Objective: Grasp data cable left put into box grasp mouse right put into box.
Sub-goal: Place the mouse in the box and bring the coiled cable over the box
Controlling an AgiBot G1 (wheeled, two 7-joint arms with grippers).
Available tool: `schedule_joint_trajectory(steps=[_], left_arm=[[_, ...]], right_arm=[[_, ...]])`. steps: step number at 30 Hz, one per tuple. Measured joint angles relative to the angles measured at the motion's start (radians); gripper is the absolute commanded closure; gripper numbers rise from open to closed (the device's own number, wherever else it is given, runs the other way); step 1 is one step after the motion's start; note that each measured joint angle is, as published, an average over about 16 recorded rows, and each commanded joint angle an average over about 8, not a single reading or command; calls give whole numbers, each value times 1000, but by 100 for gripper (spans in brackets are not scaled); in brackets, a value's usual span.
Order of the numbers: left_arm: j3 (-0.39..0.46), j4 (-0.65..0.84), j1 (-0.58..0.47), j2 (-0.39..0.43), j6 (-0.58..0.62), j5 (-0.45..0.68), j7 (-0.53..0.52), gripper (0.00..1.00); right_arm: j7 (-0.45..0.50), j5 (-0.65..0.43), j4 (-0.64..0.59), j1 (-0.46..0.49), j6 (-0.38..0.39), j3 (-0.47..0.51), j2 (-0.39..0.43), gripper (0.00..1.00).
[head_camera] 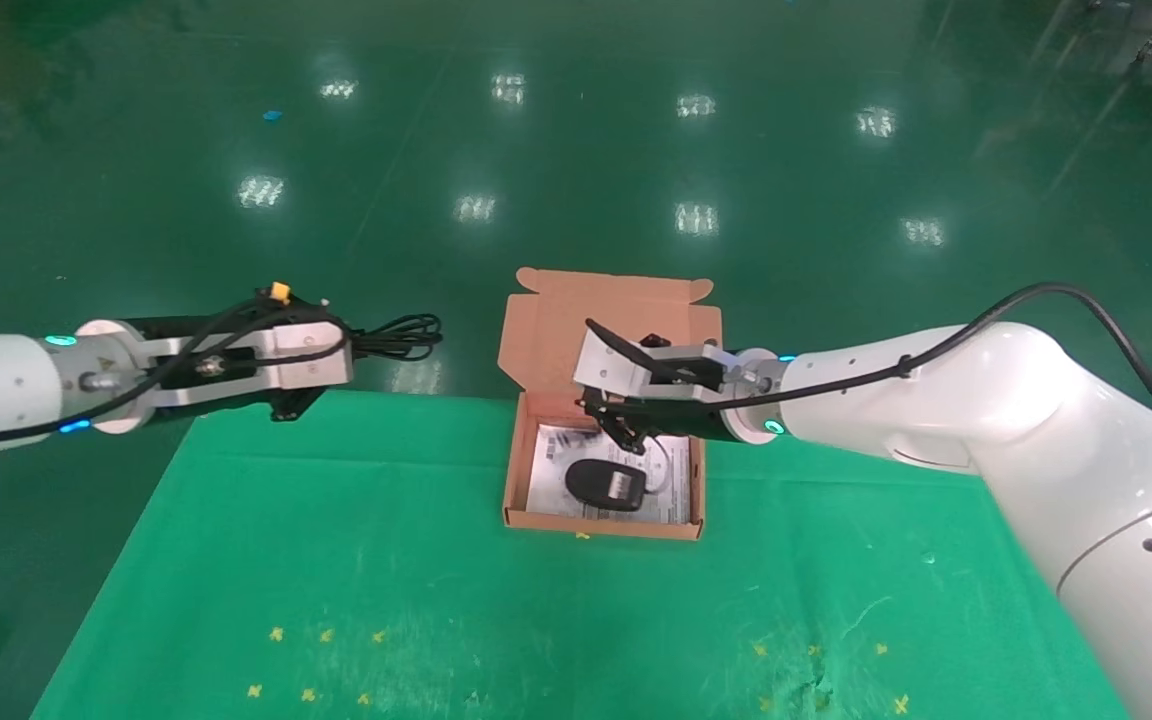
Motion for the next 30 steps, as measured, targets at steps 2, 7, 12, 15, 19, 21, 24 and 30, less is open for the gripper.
schedule_joint_trajectory(steps=[2,7,12,15,19,21,24,30], left_arm=[[8,3,4,18,-10,5,12,100],[35,29,17,80,-47,21,57,100],[67,87,31,161,-105,39,122,100],[87,140,38,219,-149,49,168,100],[112,235,39,303,-213,54,235,100],[125,286,36,341,-245,49,270,100],[150,356,30,392,-291,29,321,100],[225,465,6,458,-377,-53,405,100]], right_arm=[[7,0,9,-1,-1,-2,10,0],[32,-6,41,1,-5,-2,51,0],[74,-18,100,2,-6,0,119,0],[110,-29,152,-2,-7,2,171,0],[171,-49,242,-12,-7,3,247,0],[208,-61,293,-20,-6,3,286,0],[266,-83,371,-35,-4,3,341,0],[389,-134,517,-67,2,1,434,0]])
